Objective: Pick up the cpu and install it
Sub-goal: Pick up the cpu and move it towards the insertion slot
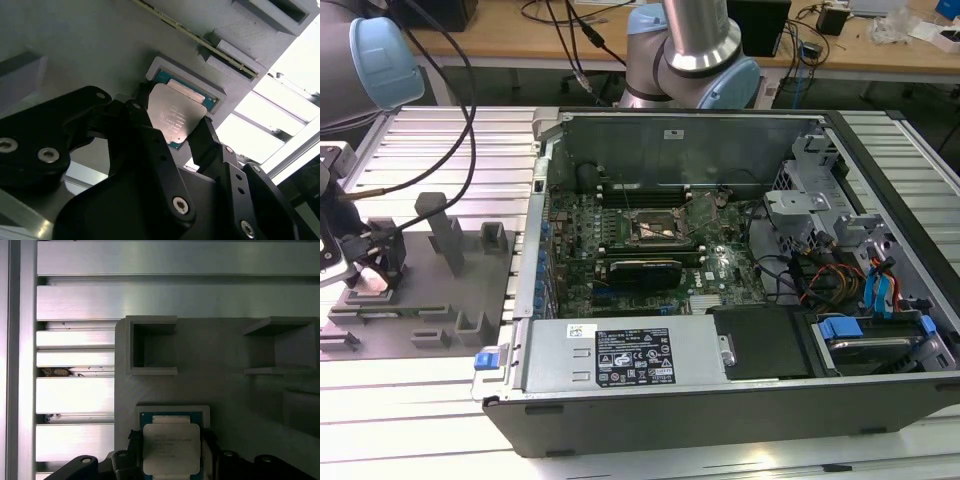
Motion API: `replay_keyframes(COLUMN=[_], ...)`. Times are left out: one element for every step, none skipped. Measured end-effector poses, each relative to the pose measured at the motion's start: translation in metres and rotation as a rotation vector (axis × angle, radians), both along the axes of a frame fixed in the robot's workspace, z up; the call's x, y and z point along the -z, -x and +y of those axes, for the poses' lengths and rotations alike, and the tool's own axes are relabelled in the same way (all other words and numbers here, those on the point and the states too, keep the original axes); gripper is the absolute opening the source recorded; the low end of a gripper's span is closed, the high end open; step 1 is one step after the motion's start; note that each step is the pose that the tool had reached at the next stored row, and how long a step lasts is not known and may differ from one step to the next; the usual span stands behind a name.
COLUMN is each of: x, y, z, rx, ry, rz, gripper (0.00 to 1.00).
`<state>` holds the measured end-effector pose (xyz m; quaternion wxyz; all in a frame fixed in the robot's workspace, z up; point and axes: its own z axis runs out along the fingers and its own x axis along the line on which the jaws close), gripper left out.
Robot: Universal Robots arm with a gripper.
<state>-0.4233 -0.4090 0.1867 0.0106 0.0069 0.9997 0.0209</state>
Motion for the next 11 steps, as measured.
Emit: replay_keyframes(x=[0.0000,-0.0004,-0.0013,-0.0023,-0.0031,-0.0031,-0.0032,-0.0032,-0.0033,-0.0033,-0.0033], y=[0.0000,-0.0001,0.0000,0.0000,0.0000,-0.0001,0.0000,0.0000,0.0000,0.0000,0.0000], z=[0.0000,0.0000,0.0000,0.0000,0.0000,0.0000,0.0000,0.0000,0.0000,0.0000,0.0000], rx=[0.000,0.000,0.000,0.000,0.000,0.000,0.000,0.000,0.000,0.000,0.000], ry=[0.0000,-0.0002,-0.0001,0.0000,-0.0002,-0.0002,-0.0002,-0.0001,0.0000,-0.0001,-0.0001], rz=[0.0000,-0.0004,-0.0002,0.0000,-0.0002,-0.0003,-0.0002,-0.0001,0.0000,-0.0001,-0.0001], gripper=[0.58,0.58,0.58,0.58,0.58,0.58,0.58,0.58,0.58,0.58,0.58])
